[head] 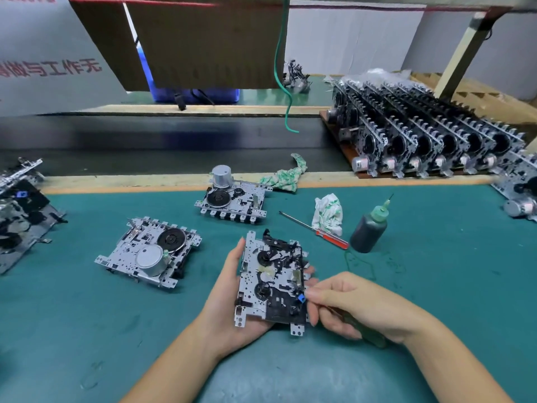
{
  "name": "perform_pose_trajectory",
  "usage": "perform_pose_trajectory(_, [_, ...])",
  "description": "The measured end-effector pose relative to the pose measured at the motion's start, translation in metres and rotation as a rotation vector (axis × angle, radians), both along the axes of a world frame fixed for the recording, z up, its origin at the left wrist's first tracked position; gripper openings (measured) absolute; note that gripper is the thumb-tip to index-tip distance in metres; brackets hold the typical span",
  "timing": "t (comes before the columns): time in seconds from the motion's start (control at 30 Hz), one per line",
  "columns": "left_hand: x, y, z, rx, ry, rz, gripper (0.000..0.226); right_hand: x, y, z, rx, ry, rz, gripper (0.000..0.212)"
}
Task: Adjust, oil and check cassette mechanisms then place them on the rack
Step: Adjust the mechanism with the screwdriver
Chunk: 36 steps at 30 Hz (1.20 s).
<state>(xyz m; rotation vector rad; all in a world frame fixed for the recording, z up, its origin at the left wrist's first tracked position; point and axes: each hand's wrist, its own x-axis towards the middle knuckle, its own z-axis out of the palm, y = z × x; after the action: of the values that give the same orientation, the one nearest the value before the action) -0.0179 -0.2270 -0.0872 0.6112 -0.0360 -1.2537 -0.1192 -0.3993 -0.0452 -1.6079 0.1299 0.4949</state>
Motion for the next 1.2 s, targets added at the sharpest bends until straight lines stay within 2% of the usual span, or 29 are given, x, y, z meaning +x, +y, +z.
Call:
perform_pose_trajectory(0.47, [0.0014,-0.003,-0.0017,0.009,-0.036,-0.015,0.081,-0.0004,0.0059,-0.0002,-0.204,0.039,-0.032,0.045])
perform_pose_trajectory(0.9, [0.0008,-0.0018,0.002,0.034,-0.028,-0.013,0.078,-0.0022,0.0057,0.0015,-0.052,0.056,-0.07,0.044])
perform_pose_trajectory(1.2, [-0.0001,-0.0014,0.0059,0.094,-0.068,0.002,0.077,-0.0025,0.0074,-0.0012,-0.075,0.053,-0.037,0.048])
